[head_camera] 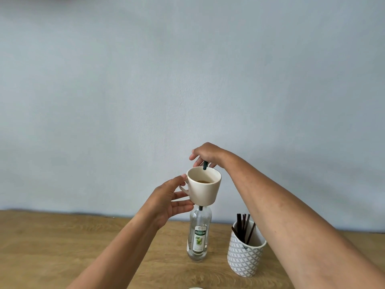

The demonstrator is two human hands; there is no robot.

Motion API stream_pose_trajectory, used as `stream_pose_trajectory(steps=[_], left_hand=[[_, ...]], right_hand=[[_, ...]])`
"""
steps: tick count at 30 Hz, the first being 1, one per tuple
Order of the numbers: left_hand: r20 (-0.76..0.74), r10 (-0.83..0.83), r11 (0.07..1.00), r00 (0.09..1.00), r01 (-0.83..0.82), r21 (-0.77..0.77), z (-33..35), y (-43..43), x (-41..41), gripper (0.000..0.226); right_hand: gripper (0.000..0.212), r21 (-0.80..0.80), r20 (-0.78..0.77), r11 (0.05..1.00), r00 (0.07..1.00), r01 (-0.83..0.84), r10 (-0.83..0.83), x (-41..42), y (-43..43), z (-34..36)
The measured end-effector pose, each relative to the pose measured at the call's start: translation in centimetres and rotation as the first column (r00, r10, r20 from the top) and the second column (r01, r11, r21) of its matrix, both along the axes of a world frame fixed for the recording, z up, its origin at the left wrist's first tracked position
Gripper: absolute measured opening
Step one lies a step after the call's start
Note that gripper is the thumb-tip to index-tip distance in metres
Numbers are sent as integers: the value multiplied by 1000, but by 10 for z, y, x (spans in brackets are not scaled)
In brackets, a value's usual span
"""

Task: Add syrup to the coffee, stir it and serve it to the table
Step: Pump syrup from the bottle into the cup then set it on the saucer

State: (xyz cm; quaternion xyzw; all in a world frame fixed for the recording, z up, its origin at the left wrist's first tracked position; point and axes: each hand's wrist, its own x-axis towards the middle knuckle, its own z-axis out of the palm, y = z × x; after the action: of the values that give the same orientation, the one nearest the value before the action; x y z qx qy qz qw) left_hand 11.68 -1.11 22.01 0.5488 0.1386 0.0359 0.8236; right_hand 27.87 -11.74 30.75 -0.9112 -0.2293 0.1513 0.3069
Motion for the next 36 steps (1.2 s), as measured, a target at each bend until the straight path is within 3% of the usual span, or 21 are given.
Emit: stream_pose_trajectory(steps=[8, 16, 30, 36], left_hand=[[-4, 9, 1000, 1000, -9, -12, -6, 5, 1, 25], [-7, 9, 1000, 1000, -9, -5, -5, 7, -1, 24], [-9, 12, 1000, 1000, -12, -4, -6, 7, 1, 25], [-3, 11, 1000, 1000, -11, -9, -4, 5, -1, 24]], right_hand=[[32, -24, -22, 999, 1000, -22, 22, 5, 3, -6], [46, -66, -41, 993, 995, -98, 96, 6, -1, 7], [41, 9, -11, 1000, 1000, -24, 25, 3, 1, -7], [43, -82, 5, 996, 1000, -30, 30, 3, 0, -2]])
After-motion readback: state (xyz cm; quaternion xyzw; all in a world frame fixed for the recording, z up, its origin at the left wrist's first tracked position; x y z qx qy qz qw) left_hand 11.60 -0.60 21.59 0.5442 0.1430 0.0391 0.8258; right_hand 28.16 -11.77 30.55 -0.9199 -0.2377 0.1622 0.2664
